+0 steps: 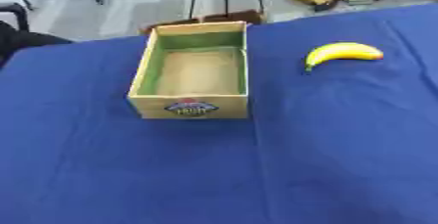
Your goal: Pick up objects on the table and place them in the box.
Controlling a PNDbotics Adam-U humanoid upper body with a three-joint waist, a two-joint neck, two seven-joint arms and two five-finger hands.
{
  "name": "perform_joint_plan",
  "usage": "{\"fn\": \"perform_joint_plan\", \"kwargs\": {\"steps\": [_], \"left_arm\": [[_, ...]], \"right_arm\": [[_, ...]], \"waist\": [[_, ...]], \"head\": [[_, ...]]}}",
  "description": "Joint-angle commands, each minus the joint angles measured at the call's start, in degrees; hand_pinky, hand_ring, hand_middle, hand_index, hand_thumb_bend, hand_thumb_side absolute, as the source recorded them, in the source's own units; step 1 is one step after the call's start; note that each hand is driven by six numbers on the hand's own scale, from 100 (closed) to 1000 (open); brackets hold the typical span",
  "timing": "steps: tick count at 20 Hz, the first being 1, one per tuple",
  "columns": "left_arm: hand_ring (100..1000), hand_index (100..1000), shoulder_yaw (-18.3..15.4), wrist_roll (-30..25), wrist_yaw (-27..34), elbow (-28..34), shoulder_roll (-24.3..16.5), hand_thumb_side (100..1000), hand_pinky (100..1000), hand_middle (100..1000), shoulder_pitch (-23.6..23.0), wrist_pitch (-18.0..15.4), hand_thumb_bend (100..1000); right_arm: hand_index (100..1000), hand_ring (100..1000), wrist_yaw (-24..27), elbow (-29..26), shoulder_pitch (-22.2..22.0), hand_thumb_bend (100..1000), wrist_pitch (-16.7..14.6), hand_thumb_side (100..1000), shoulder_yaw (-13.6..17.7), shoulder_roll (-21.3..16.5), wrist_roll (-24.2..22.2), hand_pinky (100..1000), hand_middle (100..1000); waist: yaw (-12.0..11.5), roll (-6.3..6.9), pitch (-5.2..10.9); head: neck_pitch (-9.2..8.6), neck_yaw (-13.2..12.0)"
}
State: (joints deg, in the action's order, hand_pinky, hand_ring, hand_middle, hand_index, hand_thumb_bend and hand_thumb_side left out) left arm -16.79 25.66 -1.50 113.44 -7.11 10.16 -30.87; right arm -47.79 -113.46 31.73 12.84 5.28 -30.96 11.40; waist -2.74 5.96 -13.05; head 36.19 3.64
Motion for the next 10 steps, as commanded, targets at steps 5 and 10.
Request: {"fn": "perform_joint_plan", "kwargs": {"steps": [5,10], "left_arm": [[730,725,0.1,-0.2,0.1,1.2,-0.8,933,355,743,0.3,-0.1,100],[731,725,0.2,-0.3,0.2,1.2,-0.8,933,355,743,0.3,-0.1,100]], "right_arm": [[843,845,-0.2,-1.1,0.6,100,0.0,1000,0.4,-1.6,0.1,640,682],[846,856,-0.6,-0.9,1.0,100,0.5,1000,0.3,-2.1,0.0,651,699]], "waist": [[0.1,-0.06,0.96],[0.0,-0.15,0.94]], "head": [[0.61,-1.6],[1.05,-2.4]]}}
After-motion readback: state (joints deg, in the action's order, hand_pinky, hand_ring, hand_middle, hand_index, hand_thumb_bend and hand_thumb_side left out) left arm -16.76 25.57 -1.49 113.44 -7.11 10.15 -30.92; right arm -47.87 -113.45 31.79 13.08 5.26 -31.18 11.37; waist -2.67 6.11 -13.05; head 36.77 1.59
